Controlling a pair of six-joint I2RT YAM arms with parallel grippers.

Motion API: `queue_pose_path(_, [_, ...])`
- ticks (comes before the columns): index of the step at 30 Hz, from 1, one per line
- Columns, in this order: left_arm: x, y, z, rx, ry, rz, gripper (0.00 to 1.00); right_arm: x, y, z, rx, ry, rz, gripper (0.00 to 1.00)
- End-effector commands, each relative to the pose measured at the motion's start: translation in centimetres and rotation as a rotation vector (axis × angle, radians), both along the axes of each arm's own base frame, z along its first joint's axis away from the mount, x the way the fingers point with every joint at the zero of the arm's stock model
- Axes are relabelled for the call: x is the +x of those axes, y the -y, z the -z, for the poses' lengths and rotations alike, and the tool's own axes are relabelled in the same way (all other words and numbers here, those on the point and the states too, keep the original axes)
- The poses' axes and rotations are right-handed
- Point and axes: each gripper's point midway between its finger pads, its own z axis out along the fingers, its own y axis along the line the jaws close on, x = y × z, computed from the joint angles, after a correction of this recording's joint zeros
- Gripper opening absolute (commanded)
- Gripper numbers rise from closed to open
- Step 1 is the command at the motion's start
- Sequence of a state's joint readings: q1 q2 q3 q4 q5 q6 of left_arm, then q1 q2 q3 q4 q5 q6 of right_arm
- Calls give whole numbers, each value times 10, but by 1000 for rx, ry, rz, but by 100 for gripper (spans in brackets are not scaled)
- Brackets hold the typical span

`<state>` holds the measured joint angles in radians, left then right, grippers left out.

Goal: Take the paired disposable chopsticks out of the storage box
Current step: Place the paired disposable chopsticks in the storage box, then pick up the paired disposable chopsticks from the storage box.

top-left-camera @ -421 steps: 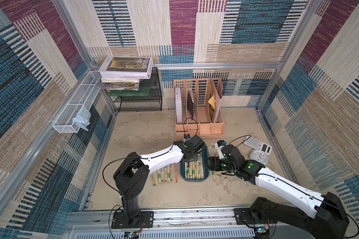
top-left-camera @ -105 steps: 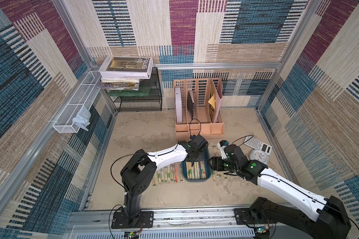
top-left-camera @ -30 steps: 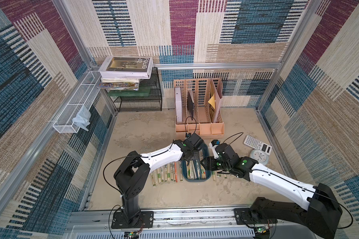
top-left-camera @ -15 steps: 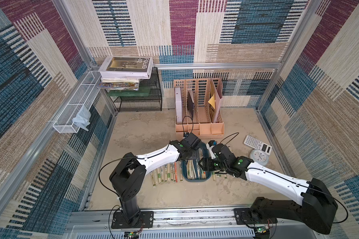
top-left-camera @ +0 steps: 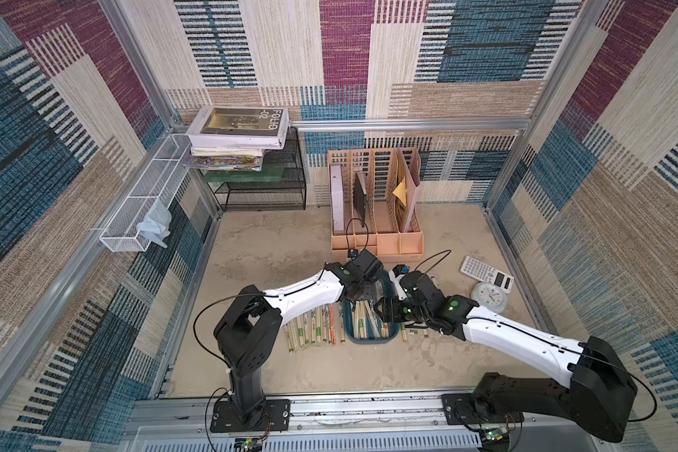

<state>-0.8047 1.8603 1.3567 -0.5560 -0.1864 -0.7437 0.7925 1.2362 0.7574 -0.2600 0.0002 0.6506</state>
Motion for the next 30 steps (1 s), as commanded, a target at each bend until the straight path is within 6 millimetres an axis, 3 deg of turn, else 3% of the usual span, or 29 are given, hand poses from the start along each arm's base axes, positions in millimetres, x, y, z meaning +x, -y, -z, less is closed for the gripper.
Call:
queue_pose_path(1, [-1,-6,10,70,-34,9,20,3,1,-4,-2,17,10,74])
queue_pose_path(17, [-2,-8,45,131,-91,8,20,2,3,-4,-5,20,14,74])
queue_pose_path(24, [-2,-7,46,123,-92,8,14,3,3,-5,-3,21,14,74])
queue_pose_path(30, [-2,-5,33,100,-75,12,8,3,2,-5,-5,19,13,74])
